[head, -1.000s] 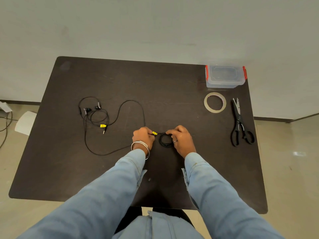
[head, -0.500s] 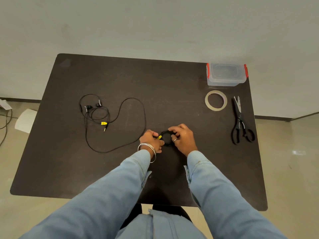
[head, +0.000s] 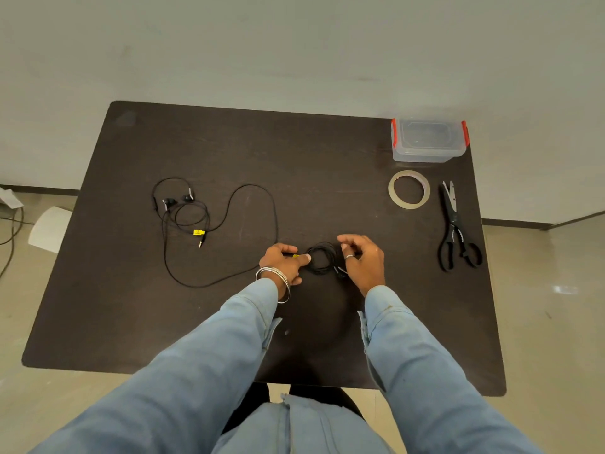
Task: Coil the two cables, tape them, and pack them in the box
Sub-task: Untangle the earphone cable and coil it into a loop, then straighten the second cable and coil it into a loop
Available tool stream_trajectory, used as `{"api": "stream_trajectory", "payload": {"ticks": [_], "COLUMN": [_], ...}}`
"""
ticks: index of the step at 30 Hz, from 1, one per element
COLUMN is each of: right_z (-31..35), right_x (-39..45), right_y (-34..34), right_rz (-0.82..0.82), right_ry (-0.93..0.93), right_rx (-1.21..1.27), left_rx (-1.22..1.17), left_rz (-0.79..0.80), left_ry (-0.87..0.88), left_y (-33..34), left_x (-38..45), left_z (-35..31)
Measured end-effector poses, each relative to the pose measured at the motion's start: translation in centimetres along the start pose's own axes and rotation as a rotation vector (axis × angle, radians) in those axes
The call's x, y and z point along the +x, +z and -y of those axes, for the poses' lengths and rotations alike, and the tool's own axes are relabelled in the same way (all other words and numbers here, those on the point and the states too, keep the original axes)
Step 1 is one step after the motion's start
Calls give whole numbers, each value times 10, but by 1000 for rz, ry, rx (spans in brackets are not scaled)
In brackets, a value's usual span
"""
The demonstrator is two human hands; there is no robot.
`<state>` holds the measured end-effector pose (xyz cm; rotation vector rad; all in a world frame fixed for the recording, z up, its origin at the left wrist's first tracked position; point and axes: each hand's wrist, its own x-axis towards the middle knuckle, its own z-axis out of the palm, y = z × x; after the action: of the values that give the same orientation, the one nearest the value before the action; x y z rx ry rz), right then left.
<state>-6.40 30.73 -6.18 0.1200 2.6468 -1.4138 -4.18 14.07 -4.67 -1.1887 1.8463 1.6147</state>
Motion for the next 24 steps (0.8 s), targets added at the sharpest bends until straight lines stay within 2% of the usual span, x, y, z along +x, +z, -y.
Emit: {"api": "stream_trajectory", "payload": {"ticks": [8, 13, 18, 24], "right_z": [7, 5, 12, 12], "right_x": [-2, 0, 5, 6], "right_y": [7, 14, 21, 13], "right_rz": [107, 105, 295, 366], "right_ry": [-80, -130, -175, -251], "right_rx": [-58, -234, -479, -555], "left_rx": [34, 103, 191, 189], "left_rz": [-42, -71, -37, -105], "left_ry": [13, 68, 179, 203], "left_y": [-7, -15, -17, -33], "left_x": [0, 1, 2, 6], "left_z": [1, 5, 7, 12]}}
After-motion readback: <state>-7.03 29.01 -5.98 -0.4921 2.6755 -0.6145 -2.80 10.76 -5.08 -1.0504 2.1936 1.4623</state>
